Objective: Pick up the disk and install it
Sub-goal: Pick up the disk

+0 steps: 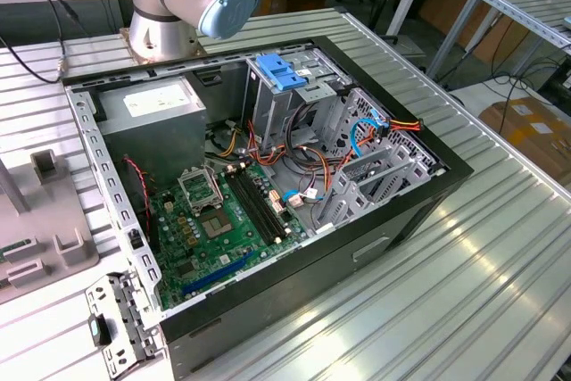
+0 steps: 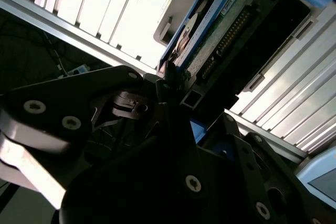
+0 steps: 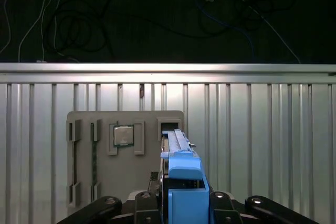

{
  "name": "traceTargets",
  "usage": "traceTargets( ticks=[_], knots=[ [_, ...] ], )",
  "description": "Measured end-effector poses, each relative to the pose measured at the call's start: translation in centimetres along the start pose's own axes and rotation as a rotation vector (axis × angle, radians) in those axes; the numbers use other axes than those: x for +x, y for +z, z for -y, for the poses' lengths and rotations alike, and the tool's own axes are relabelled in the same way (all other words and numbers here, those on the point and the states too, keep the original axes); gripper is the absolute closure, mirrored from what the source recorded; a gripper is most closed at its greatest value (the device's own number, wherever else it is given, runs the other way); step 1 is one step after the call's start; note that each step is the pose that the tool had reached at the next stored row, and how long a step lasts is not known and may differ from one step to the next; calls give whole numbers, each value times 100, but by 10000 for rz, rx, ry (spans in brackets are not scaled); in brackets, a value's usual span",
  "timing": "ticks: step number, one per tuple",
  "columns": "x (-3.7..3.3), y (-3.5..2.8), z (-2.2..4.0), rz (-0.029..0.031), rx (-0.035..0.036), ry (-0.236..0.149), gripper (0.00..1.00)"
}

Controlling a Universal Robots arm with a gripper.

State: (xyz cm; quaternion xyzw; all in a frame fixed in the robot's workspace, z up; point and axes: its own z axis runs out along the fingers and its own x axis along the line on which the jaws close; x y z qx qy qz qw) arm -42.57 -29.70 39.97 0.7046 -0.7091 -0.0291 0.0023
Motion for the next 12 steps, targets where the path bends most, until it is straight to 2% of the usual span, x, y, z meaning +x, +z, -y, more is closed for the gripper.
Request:
traceTargets(
  ticks=[12],
  knots=[
    [-3, -86, -4, 0, 0, 0, 63]
  ],
)
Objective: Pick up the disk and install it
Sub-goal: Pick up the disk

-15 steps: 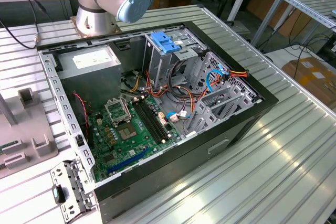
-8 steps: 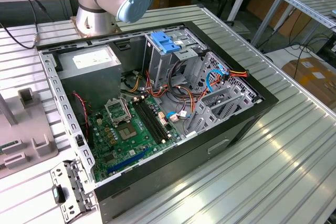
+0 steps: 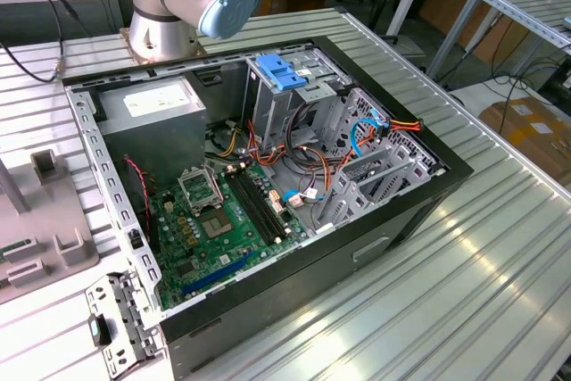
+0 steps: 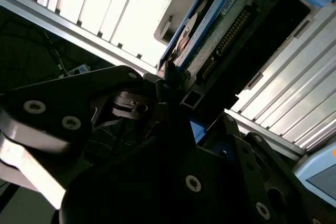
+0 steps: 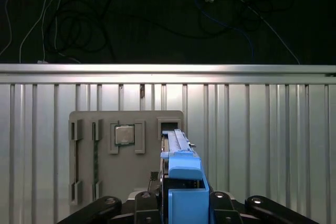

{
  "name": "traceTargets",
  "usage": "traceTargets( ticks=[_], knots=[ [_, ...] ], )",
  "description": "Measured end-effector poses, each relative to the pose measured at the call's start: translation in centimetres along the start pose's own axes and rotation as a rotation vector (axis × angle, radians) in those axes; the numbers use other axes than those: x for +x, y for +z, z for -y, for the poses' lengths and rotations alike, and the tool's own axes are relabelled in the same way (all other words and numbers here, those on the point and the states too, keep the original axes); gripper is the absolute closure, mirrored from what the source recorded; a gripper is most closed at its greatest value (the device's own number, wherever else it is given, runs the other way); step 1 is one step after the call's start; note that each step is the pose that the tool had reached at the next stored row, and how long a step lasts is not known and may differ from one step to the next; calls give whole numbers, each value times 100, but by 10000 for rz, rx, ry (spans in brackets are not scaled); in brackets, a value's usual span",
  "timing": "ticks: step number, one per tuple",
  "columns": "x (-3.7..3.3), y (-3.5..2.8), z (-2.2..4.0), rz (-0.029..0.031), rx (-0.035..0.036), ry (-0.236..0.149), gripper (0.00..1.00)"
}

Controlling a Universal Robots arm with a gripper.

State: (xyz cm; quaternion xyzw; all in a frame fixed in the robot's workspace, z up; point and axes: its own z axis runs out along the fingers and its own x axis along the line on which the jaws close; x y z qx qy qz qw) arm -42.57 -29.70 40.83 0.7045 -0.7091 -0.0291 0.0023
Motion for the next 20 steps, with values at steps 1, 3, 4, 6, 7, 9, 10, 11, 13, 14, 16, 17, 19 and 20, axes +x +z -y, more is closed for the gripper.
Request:
traceTargets(
  ticks=[1, 3, 4, 6, 7, 9, 10, 11, 13, 14, 16, 17, 19, 20],
  knots=[
    [0, -7, 0, 0, 0, 0, 63],
    [-1, -21, -1, 0, 0, 0, 63],
    [-1, -27, -1, 1, 1, 0, 63],
    [-2, -41, -2, 0, 0, 0, 63],
    [-2, -51, -2, 0, 0, 0, 63],
    [-3, -72, -3, 0, 0, 0, 63],
    [-3, -79, -4, 0, 0, 0, 63],
    [-3, -85, -4, 0, -1, 0, 63],
    [-4, -97, -4, 0, 0, 0, 63],
    [-4, -104, -5, 0, 0, 0, 63],
    [-4, -116, -5, 0, 0, 0, 63],
    [-5, -123, -5, 1, 0, 0, 63],
    [-5, -138, -6, 0, 1, 0, 63],
    [-6, -144, -6, 0, -1, 0, 63]
  ],
)
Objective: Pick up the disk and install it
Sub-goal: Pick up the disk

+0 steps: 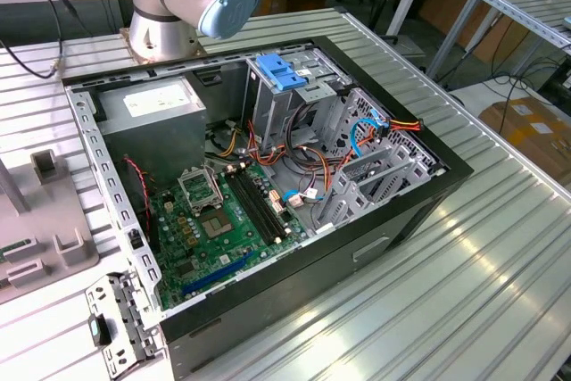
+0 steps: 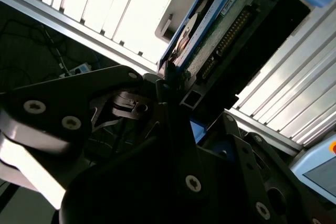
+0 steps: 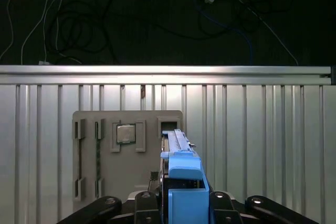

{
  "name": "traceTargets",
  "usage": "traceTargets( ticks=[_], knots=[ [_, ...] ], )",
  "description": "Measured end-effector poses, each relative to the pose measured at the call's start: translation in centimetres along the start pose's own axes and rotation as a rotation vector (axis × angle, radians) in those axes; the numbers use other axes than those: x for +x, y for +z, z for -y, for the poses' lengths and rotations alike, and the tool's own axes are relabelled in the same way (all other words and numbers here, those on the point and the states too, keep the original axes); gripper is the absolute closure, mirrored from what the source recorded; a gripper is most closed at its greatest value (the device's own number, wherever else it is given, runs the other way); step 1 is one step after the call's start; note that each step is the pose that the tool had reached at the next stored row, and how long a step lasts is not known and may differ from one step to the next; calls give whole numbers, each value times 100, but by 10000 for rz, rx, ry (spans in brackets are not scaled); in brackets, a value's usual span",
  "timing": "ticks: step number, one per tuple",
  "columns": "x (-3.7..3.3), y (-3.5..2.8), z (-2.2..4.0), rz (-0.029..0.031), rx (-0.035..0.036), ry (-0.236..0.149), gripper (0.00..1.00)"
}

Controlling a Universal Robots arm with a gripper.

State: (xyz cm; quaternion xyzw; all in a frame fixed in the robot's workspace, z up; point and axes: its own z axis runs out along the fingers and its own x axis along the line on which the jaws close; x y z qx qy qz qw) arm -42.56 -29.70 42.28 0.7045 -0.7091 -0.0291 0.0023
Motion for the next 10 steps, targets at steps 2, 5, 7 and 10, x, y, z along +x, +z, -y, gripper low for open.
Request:
traceTargets(
  ticks=[2, 5, 7, 10],
  knots=[
    [-1, -22, -1, 0, 0, 0, 63],
    [-1, -40, -2, 0, 1, 0, 63],
    [-2, -51, -2, 0, 1, 0, 63],
    [-2, -67, -3, 0, 0, 0, 63]
  ],
)
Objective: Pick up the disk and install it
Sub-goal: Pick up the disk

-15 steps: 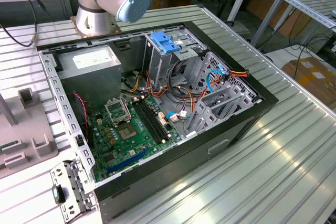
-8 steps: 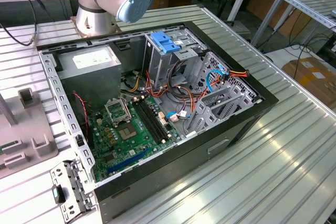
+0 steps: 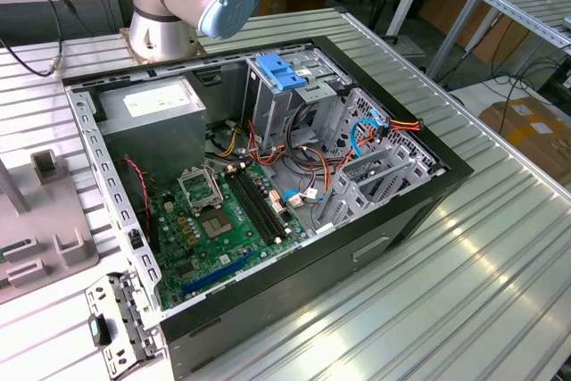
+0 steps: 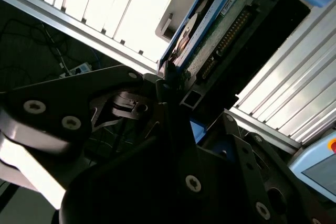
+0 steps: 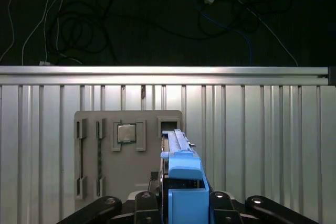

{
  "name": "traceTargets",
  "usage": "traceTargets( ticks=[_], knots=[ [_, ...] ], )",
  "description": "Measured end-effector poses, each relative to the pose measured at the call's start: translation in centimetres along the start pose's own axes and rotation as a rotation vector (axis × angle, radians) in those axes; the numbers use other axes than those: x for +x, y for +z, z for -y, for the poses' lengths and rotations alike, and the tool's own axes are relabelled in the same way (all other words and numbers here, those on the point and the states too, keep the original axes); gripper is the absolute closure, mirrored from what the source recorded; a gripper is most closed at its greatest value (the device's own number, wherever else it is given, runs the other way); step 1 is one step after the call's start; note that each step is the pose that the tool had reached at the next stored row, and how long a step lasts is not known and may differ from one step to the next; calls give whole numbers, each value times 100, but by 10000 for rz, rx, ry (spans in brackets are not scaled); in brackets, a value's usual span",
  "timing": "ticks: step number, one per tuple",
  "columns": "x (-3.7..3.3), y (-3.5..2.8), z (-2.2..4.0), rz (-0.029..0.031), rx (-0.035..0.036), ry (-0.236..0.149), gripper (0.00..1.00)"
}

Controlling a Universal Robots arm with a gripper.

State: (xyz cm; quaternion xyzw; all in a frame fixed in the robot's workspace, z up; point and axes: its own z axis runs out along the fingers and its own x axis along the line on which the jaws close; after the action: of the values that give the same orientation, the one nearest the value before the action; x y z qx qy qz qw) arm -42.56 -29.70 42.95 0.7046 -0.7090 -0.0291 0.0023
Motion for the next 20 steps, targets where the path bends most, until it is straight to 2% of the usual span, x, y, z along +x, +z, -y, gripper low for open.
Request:
traceTargets(
  ticks=[4, 20],
  knots=[
    [-2, -61, -3, 0, 0, 0, 63],
    [-8, -203, -9, 0, 0, 0, 63]
  ],
)
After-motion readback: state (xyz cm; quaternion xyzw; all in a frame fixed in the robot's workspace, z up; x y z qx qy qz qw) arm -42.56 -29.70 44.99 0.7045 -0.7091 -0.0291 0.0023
